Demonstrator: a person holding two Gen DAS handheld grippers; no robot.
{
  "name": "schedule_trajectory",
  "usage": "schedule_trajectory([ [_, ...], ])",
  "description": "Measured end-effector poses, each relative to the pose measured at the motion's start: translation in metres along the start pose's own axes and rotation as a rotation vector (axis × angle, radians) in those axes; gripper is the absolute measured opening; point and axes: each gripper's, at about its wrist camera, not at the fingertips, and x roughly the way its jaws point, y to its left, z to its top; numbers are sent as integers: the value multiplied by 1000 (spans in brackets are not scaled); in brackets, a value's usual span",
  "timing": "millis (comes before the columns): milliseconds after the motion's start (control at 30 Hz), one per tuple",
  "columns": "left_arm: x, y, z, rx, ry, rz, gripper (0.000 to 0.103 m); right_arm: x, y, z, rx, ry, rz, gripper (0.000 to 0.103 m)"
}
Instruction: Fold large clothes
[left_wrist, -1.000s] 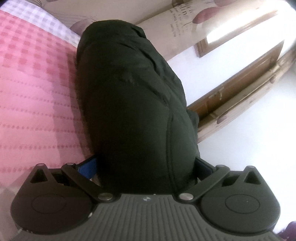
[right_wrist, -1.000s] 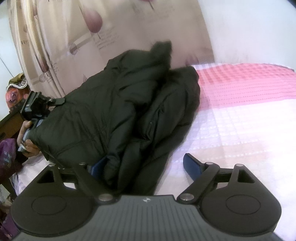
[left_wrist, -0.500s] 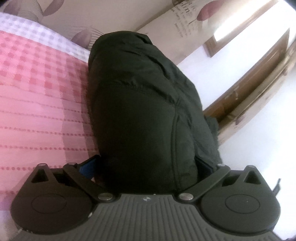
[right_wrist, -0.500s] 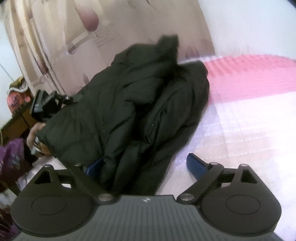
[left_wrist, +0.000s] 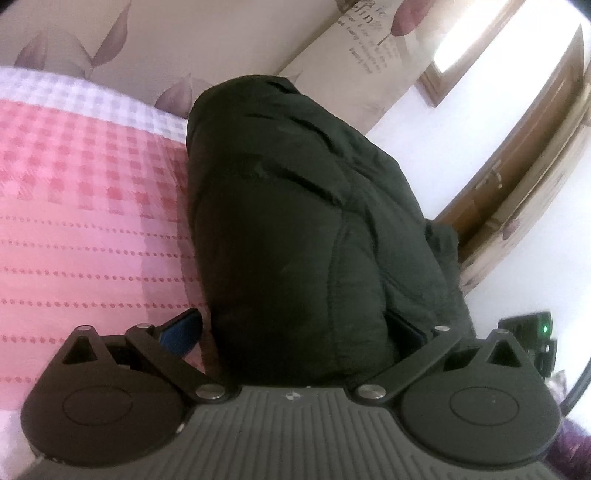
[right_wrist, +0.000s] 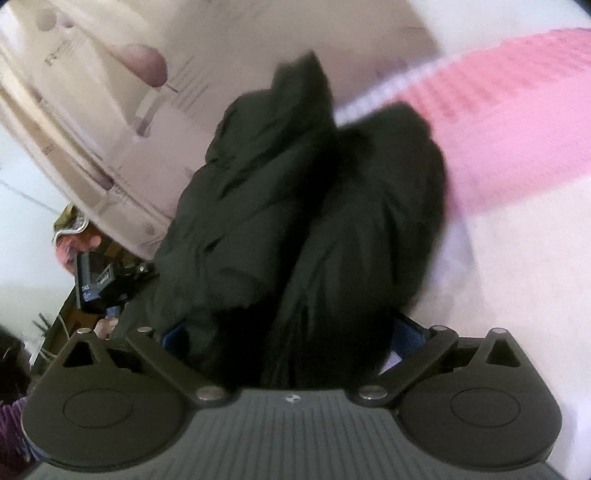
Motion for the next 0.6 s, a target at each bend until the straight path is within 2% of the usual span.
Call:
schedule_trajectory([
  [67,-1,-5,1,16,-2,26,103,8,-5,8,9,0,27,103],
  [167,-1,-11,2,41,-8,59,103,21,-4,19,-2,8,23,103],
  [367,3,-17,-1,57,-11,89,103,38,0,29,-54,-9,38,103],
  [600,0,-39,-1,169,-32,188,103,37,1,28,-57,-19,43,103],
])
